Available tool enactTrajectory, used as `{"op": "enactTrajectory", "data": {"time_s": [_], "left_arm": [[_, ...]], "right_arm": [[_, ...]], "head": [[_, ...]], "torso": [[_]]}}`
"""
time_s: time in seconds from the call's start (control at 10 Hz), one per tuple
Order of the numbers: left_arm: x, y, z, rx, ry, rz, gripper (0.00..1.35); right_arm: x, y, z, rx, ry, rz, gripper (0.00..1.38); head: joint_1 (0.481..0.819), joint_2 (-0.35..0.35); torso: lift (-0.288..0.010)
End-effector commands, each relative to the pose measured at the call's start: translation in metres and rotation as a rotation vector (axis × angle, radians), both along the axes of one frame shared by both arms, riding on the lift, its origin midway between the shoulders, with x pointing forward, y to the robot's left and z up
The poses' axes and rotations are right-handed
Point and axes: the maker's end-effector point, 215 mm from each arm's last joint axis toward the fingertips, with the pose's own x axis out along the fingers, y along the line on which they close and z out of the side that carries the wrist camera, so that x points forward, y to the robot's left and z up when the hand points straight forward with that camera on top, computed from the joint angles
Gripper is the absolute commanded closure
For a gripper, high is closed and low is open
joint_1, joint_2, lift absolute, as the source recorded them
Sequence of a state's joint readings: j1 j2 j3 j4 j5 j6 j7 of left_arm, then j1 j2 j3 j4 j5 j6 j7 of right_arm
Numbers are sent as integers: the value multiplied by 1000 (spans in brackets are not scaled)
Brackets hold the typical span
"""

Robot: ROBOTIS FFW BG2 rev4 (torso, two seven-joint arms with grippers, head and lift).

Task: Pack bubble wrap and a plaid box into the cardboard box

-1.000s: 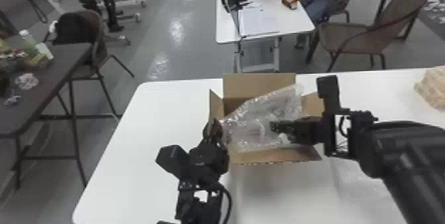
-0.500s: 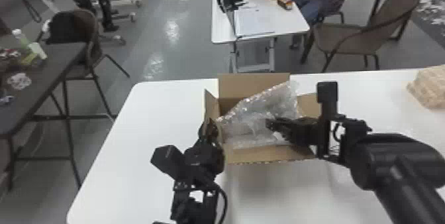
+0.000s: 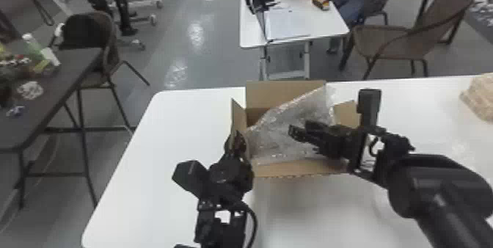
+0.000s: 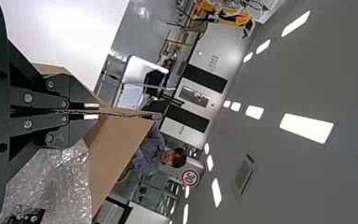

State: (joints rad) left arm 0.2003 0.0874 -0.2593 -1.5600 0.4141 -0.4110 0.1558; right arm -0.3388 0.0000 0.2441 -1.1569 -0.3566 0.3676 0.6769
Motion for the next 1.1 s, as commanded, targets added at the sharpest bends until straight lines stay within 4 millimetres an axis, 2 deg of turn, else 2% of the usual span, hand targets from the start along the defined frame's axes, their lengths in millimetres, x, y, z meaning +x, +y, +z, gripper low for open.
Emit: {"op": "enactTrajectory", "data": {"time_s": [0.0,0.1,0.3,0.4,0.5,0.6,0.7,0.8,0.9,1.0], "left_arm": [[0,0,0,0,1,0,1165],[1,1,0,1,0,0,1165],[0,4,-2,-2,5,10,1165],[1,5,-1,-3,4,12,1165],[1,4,-3,-4,8,11,1165],[0,6,-4,-6,13,15,1165],[0,8,-5,-8,13,18,1165],[-1,11,-6,-10,15,24,1165],[-2,15,-7,-14,19,31,1165],[-3,17,-10,-17,24,35,1165]], "right_arm": [[-5,11,27,69,-33,12,570],[-13,17,44,65,-35,36,556],[-22,0,65,28,-43,20,524],[-20,-21,79,4,-82,-16,518],[-16,-51,97,-27,-145,-76,518],[-16,-93,109,-105,-199,-150,516],[-22,-135,106,-159,-224,-216,522],[-32,-174,94,-206,-259,-274,522],[-45,-206,70,-234,-248,-324,522],[-57,-231,55,-257,-249,-384,524]], "head": [[695,215],[695,222],[695,233],[695,232],[695,219],[695,195],[695,176],[695,135],[695,87],[695,49]], "torso": [[-73],[-73],[-73],[-73],[-73],[-73],[-73],[-73],[-73],[-73]]}}
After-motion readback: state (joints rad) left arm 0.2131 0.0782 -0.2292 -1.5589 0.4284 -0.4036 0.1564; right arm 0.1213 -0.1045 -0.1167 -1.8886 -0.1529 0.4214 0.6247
